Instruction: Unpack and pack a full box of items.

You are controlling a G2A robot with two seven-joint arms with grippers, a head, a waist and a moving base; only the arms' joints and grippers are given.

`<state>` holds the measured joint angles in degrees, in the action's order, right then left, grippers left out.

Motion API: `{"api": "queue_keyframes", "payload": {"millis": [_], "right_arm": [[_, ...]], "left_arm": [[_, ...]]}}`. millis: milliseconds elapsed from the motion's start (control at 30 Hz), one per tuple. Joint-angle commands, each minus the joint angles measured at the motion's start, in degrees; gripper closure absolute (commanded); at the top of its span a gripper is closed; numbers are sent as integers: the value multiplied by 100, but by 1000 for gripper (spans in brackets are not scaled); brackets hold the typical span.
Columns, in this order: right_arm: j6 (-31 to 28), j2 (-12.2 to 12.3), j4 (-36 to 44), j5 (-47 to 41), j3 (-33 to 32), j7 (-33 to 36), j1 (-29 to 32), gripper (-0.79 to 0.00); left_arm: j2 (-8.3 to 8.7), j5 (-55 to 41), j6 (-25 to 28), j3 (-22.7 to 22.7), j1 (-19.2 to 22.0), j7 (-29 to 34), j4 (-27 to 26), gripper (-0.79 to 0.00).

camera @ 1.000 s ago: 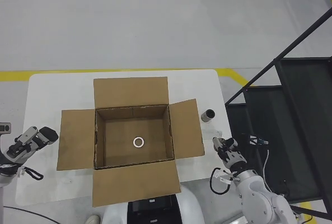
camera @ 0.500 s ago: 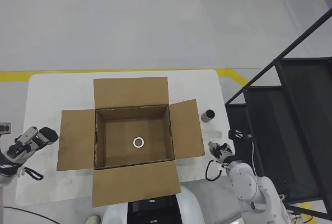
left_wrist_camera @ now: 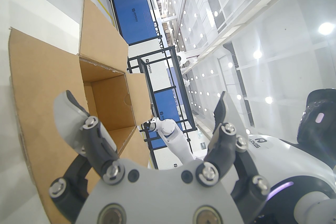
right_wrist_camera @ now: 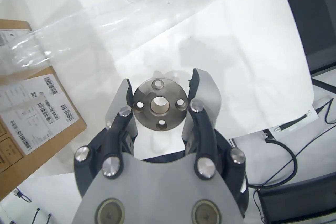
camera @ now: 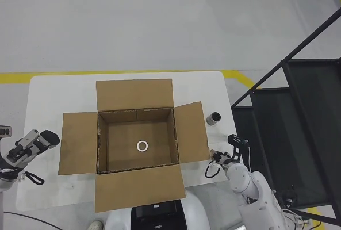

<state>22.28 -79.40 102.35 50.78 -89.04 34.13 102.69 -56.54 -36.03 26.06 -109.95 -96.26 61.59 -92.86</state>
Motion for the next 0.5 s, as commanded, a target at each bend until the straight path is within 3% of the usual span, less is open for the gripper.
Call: {"api": "queue_keyframes", "payload": {"millis": [0, 467], "right_arm": [[66, 1, -125, -9, -10, -48, -71, 0], [315, -32, -910, -335, -18, -780, -565, 0]], "left_arm": [[0, 0, 0, 0, 0, 0, 0, -785], [0, 0, 0, 0, 0, 0, 0, -785]]}}
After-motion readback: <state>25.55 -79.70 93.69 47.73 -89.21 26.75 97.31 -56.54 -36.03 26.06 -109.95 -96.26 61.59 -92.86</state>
